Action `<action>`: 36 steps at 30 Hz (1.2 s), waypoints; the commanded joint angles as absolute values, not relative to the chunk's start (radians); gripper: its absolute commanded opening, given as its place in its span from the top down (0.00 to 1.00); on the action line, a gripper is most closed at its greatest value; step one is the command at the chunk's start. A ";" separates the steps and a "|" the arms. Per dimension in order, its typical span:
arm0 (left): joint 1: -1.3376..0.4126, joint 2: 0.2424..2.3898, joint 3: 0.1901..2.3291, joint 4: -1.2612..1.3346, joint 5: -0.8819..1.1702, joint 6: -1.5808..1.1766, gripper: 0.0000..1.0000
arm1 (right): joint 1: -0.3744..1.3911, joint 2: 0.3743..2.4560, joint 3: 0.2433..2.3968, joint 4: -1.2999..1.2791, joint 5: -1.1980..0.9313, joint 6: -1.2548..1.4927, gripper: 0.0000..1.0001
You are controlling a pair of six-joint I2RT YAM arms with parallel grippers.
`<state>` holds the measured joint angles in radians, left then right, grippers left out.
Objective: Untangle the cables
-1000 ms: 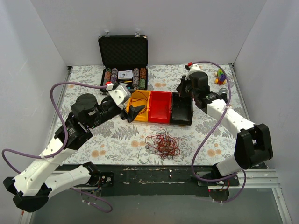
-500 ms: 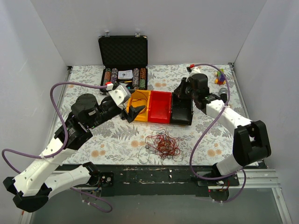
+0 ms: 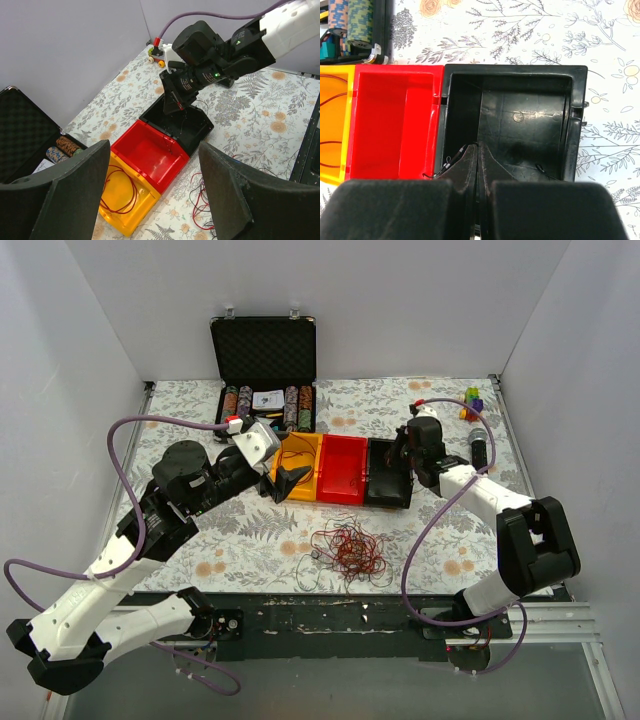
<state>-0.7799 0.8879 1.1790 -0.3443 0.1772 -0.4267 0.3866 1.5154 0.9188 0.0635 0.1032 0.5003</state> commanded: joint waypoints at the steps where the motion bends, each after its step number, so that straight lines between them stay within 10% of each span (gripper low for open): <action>1: -0.772 0.874 1.186 -0.347 0.189 -0.422 0.28 | 0.388 1.511 0.956 0.058 0.152 0.520 0.99; 7: -0.769 0.871 1.184 -0.348 0.189 -0.425 0.28 | 0.388 1.566 1.086 -0.069 0.198 0.505 0.74; 23: -0.769 0.877 1.186 -0.345 0.190 -0.420 0.27 | 0.463 1.454 1.135 -0.146 0.203 0.421 0.47; 36: -0.764 0.879 1.190 -0.344 0.195 -0.422 0.26 | 0.814 1.417 1.126 -0.336 0.477 0.436 0.43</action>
<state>-0.7731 0.8883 1.1790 -0.3439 0.1867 -0.4267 0.7521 1.4136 1.0966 -0.2371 0.3195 0.4118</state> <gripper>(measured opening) 0.734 0.572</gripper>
